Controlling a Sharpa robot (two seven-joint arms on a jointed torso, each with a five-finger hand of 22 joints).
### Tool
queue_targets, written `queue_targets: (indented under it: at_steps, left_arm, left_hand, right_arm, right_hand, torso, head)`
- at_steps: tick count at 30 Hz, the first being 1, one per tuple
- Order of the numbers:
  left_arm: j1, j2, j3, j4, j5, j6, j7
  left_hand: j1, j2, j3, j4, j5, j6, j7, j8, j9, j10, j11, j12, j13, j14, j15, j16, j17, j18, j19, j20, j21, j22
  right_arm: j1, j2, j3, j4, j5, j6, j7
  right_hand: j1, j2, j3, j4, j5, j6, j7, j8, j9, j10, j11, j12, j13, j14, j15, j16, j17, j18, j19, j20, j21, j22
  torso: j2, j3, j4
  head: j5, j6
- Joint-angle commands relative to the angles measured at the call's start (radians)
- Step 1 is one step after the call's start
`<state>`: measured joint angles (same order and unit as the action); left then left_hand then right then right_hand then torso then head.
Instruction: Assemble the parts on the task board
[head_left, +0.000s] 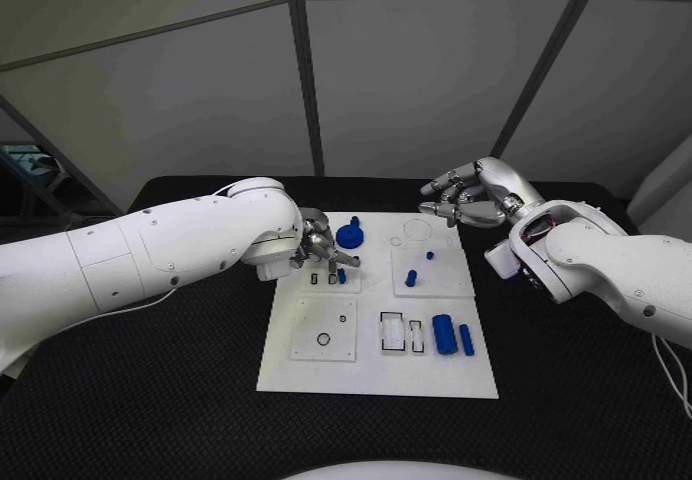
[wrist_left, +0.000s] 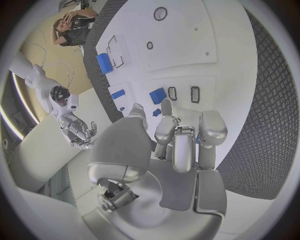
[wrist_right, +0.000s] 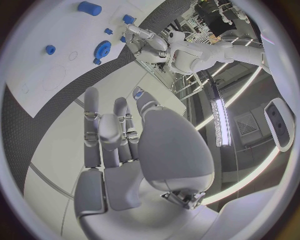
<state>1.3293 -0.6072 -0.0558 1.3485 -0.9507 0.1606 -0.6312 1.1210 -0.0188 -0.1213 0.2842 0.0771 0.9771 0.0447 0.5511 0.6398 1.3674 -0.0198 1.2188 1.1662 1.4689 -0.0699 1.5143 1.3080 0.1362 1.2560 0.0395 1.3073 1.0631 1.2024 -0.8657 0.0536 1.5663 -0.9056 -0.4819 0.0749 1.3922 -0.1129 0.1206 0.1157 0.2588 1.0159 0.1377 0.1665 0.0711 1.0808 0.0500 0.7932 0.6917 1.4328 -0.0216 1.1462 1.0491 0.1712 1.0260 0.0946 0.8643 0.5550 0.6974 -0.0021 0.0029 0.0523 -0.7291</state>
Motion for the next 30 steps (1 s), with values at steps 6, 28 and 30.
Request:
queue_targets:
  at_steps: [6,28,30]
  left_arm:
    - [0.002,0.013,-0.001,-0.018,-0.007,0.041,0.006]
    - [0.002,0.028,-0.006,-0.039,-0.007,0.082,0.005]
    - [0.002,0.029,-0.006,-0.040,-0.007,0.084,0.006]
  left_hand:
    - [0.028,0.006,0.012,0.000,0.005,-0.012,0.000,0.010,0.008,-0.001,-0.003,0.004,0.002,0.080,-0.007,0.007,0.180,-0.032,0.008,0.000,0.005,0.005]
    - [0.070,0.019,0.030,-0.008,0.006,-0.015,-0.002,0.017,0.023,-0.001,-0.005,0.007,0.002,0.080,-0.008,0.007,0.181,-0.033,0.011,-0.001,0.008,0.013]
    - [0.073,0.021,0.033,-0.009,0.006,-0.015,-0.002,0.018,0.024,-0.001,-0.005,0.007,0.002,0.080,-0.008,0.007,0.181,-0.033,0.011,-0.001,0.008,0.013]
  right_arm:
    - [0.001,0.002,0.001,0.002,-0.004,0.000,0.001]
    - [0.001,0.006,0.001,-0.002,-0.004,0.003,0.001]
    - [0.001,0.006,0.001,-0.003,-0.004,0.004,0.001]
  right_hand:
    - [0.003,-0.007,0.002,0.005,0.010,-0.011,0.000,0.003,-0.001,-0.005,0.001,-0.006,-0.003,0.001,0.002,-0.006,-0.001,0.013,0.008,-0.003,-0.006,-0.002]
    - [0.005,-0.006,0.004,0.007,0.019,-0.011,0.000,0.003,-0.001,-0.005,0.001,-0.007,-0.005,0.002,0.002,-0.010,-0.002,0.013,0.010,-0.003,-0.010,-0.005]
    - [0.005,-0.006,0.004,0.007,0.019,-0.011,0.000,0.003,-0.001,-0.005,0.001,-0.007,-0.005,0.002,0.002,-0.010,-0.002,0.013,0.010,-0.003,-0.010,-0.005]
  torso:
    - [0.000,-0.0004,0.0003]
    - [0.000,-0.0002,-0.0002]
    - [0.000,-0.0002,0.0002]
  head:
    - [0.000,-0.005]
    - [-0.001,-0.014]
    - [-0.003,-0.016]
